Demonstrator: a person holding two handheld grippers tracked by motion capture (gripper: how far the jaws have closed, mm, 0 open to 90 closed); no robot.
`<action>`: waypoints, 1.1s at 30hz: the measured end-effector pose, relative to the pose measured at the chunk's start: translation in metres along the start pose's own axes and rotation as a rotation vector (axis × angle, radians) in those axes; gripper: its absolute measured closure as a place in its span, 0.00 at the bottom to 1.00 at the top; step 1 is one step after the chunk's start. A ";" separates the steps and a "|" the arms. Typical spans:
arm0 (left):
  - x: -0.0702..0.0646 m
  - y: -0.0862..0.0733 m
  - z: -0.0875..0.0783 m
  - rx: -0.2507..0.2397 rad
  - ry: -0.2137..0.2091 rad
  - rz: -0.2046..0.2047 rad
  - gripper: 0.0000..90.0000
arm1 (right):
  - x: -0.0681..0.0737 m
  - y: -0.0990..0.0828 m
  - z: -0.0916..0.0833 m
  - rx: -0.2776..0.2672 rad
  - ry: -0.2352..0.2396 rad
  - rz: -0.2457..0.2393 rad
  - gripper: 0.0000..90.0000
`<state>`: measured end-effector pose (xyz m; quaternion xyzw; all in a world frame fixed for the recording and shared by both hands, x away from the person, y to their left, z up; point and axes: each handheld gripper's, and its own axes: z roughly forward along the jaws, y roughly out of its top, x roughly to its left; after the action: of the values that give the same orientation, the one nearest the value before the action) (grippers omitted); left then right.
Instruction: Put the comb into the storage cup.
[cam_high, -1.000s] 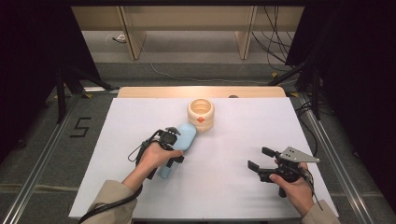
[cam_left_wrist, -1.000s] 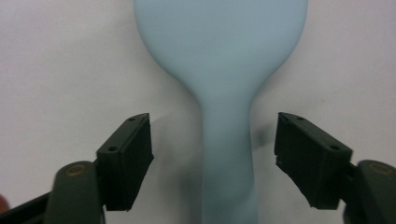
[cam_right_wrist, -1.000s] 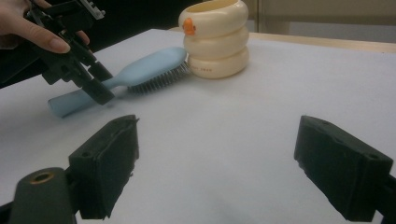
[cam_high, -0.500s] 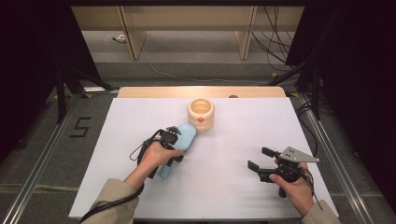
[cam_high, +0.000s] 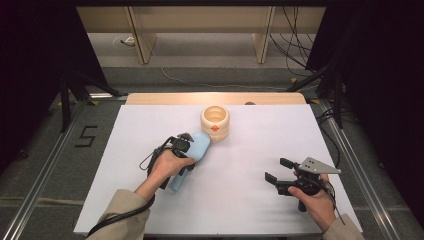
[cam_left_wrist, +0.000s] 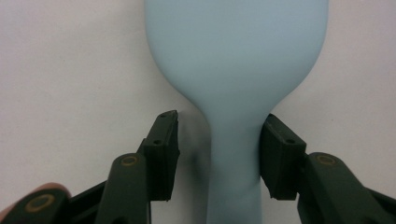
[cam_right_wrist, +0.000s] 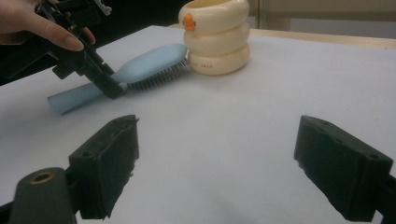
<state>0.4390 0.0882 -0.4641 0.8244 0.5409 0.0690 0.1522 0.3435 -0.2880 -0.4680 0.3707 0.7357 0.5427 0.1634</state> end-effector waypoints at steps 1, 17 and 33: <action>0.000 0.001 0.000 0.002 0.002 0.001 0.59 | 0.000 0.000 0.000 0.000 0.000 0.000 0.16; -0.001 -0.006 -0.001 -0.046 -0.026 -0.024 0.76 | 0.000 -0.001 0.002 0.011 0.002 0.004 0.16; 0.008 -0.017 -0.009 -0.139 -0.070 -0.007 0.77 | 0.001 -0.001 0.002 0.017 0.004 0.003 0.16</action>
<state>0.4247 0.1034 -0.4617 0.8119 0.5318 0.0770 0.2283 0.3440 -0.2863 -0.4697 0.3722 0.7401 0.5375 0.1578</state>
